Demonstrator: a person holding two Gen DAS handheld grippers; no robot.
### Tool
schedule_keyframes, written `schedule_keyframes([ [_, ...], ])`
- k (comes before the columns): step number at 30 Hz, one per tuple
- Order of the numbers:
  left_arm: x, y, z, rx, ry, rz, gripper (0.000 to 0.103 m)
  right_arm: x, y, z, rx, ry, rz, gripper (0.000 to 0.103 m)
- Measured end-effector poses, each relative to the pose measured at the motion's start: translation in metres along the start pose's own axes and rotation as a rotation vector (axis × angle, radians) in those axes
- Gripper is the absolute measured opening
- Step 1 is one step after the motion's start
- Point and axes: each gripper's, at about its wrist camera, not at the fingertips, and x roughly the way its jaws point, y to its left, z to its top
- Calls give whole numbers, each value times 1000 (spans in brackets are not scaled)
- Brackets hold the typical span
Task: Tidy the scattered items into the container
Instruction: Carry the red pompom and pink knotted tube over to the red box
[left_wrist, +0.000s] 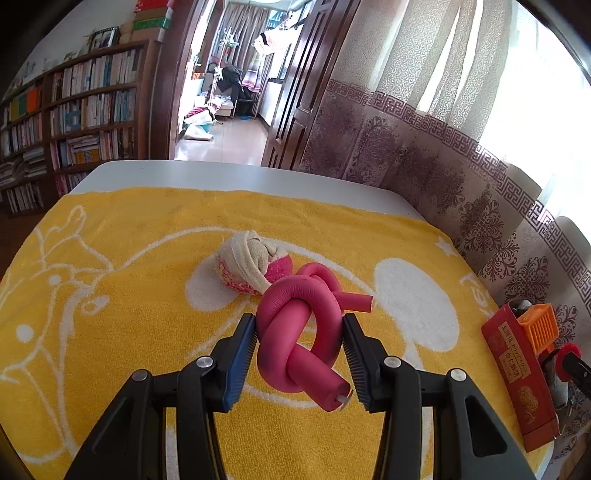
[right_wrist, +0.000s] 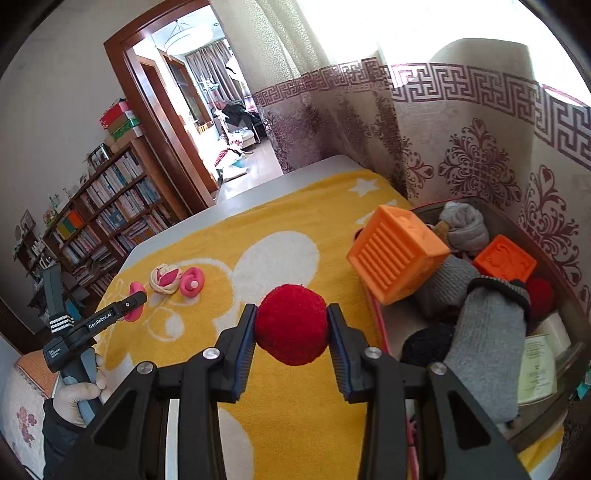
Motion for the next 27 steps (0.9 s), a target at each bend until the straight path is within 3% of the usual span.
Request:
schedule_keyframes([
  [10, -7, -55, -17, 104, 14, -73, 49, -56, -100, 8, 142, -108, -201, 41],
  [17, -15, -84, -27, 132, 28, -137, 49, -47, -108, 7, 109, -90, -290, 42],
  [22, -19, -102, -33, 137, 52, -194, 49, -40, -111, -1, 95, -78, -315, 58],
  [27, -20, -139, -35, 180, 79, -266, 49, -53, -110, -1, 94, -143, -303, 66],
])
